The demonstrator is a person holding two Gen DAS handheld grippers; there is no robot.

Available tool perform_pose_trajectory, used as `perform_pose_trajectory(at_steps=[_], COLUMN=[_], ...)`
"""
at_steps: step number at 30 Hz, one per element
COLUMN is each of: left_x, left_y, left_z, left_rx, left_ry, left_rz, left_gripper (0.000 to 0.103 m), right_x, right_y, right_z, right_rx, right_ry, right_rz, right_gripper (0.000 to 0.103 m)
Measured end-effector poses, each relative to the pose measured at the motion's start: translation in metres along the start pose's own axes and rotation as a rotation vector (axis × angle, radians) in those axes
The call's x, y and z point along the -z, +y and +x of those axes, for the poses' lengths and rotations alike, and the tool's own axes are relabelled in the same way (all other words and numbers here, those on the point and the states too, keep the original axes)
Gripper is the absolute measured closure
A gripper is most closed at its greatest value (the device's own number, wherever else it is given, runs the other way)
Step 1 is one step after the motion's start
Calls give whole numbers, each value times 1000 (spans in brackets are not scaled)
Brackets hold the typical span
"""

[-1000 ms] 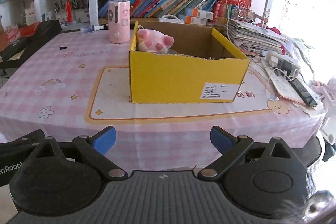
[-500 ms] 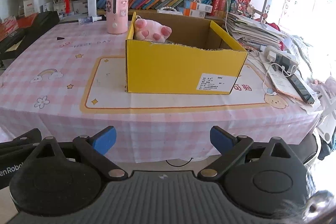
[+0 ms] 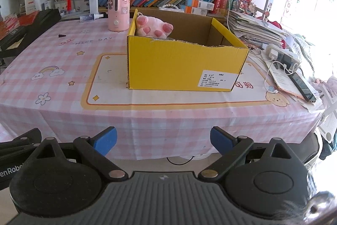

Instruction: Organize objects

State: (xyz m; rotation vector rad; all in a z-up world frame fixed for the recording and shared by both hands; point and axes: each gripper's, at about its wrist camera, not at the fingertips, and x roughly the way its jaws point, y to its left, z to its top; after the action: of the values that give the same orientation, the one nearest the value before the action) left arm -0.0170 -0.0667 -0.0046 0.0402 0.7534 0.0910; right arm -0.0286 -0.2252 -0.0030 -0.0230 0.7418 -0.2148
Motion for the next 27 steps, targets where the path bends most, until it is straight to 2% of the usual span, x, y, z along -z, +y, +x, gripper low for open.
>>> perform_pose_trajectory(at_steps=[27], left_x=[-18], left_y=[6], left_z=[1], left_rx=[-3], left_ry=[-47], left_rz=[13], left_gripper=[0], right_x=[-14], right_y=[4], right_z=[0], right_rx=[-32], right_ry=[-47], right_rz=[23], right_gripper=[7])
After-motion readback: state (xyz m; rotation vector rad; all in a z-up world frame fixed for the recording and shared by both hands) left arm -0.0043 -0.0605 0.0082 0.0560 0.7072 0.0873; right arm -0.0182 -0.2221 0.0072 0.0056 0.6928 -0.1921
